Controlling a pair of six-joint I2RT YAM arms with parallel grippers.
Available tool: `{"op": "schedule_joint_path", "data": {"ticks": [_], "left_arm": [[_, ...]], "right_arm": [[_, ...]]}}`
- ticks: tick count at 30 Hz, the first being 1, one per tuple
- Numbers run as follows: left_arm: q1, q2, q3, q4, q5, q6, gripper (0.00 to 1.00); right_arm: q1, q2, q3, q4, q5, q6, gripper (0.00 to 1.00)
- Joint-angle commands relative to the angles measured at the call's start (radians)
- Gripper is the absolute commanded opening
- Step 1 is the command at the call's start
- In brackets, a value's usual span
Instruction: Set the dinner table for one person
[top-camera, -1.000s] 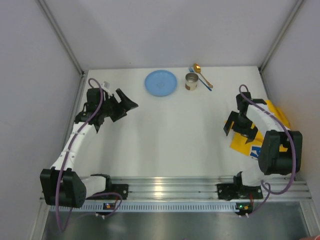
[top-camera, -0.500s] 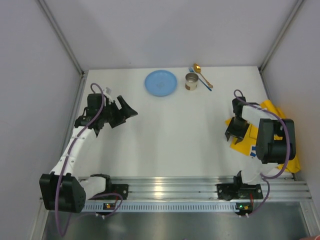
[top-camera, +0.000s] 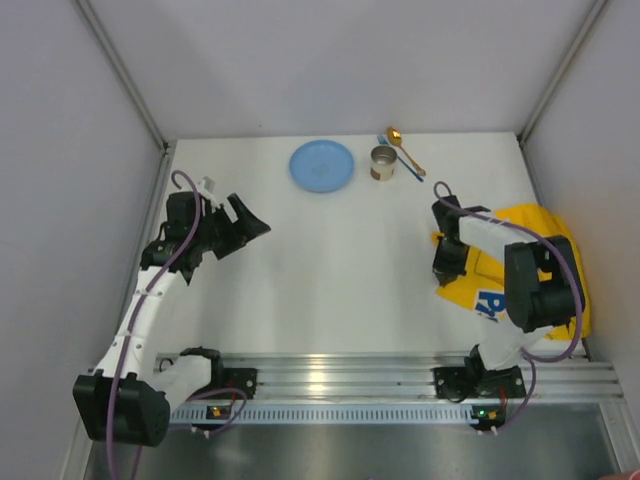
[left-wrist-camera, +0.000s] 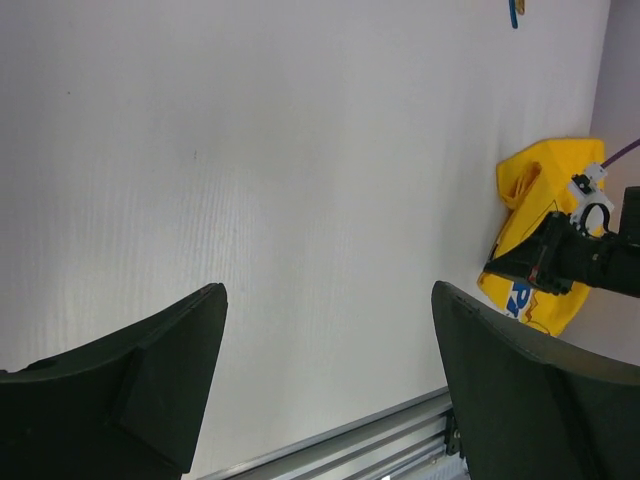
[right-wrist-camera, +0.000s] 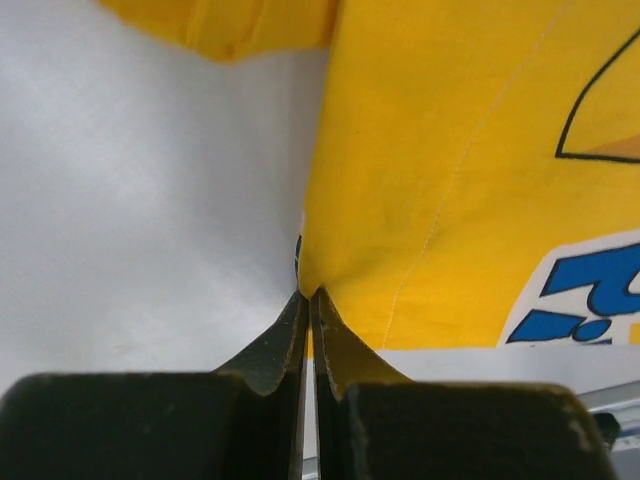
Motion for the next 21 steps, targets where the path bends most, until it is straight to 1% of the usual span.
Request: {"op": "schedule_joint_path", "data": {"ticks": [1, 2, 3, 4, 5, 6, 7, 8, 9, 10, 11, 12, 14, 18, 19, 21], "left_arm": [[-0.003, -0.043, 0.003, -0.029, -0.057, -0.013, 0.88], [-0.003, -0.054, 0.012, -0.04, -0.077, -0.01, 0.88], [-0.003, -0.057, 0.02, -0.057, -0.097, -0.01, 0.88], [-0.003, -0.061, 0.038, -0.07, -0.13, -0.007, 0.88], [-0.003, -0.071, 0.046, -0.093, -0.141, -0.005, 0.88], [-0.003, -0.072, 0.055, -0.101, -0.149, -0.004, 0.88], [-0.003, -0.077, 0.07, -0.11, -0.164, 0.001, 0.88], [-0.003, -0.078, 0.076, -0.121, -0.167, 0.003, 0.88], [-0.003, -0.08, 0.084, -0.136, -0.172, 0.004, 0.88], [-0.003, -0.083, 0.093, -0.143, -0.172, 0.006, 0.88], [-0.003, -0.086, 0.096, -0.149, -0.172, 0.004, 0.88], [-0.003, -0.086, 0.096, -0.159, -0.172, 0.003, 0.88], [-0.003, -0.097, 0.09, -0.158, -0.167, -0.01, 0.88], [-0.001, -0.095, 0.05, -0.112, -0.14, -0.036, 0.89], [-0.003, -0.091, 0.031, -0.098, -0.132, -0.037, 0.89], [-0.018, -0.06, 0.014, -0.075, -0.12, -0.037, 0.89]], "right_arm": [[0.238, -0.022, 0.059, 0.006, -0.15, 0.103, 0.0], [0.293, -0.018, 0.091, -0.005, -0.162, 0.123, 0.0], [0.346, -0.01, 0.168, -0.019, -0.208, 0.142, 0.0], [0.447, 0.016, 0.211, -0.04, -0.225, 0.172, 0.0], [0.497, 0.033, 0.257, -0.05, -0.242, 0.186, 0.0], [0.543, 0.05, 0.356, -0.063, -0.275, 0.2, 0.0], [0.622, 0.085, 0.404, -0.064, -0.295, 0.2, 0.0], [0.658, 0.107, 0.45, -0.062, -0.329, 0.189, 0.0], [0.686, 0.131, 0.546, -0.091, -0.381, 0.157, 0.07], [0.731, 0.154, 0.59, -0.117, -0.389, 0.143, 0.33], [0.75, 0.183, 0.625, -0.142, -0.387, 0.128, 0.99], [0.761, 0.188, 0.663, -0.18, -0.359, 0.104, 1.0], [0.781, 0.15, 0.656, -0.192, -0.326, 0.091, 1.0], [0.755, 0.032, 0.578, -0.215, -0.244, 0.07, 1.0], [0.746, -0.02, 0.563, -0.222, -0.227, 0.068, 1.0], [0.721, -0.069, 0.509, -0.232, -0.19, 0.065, 1.0]]}}
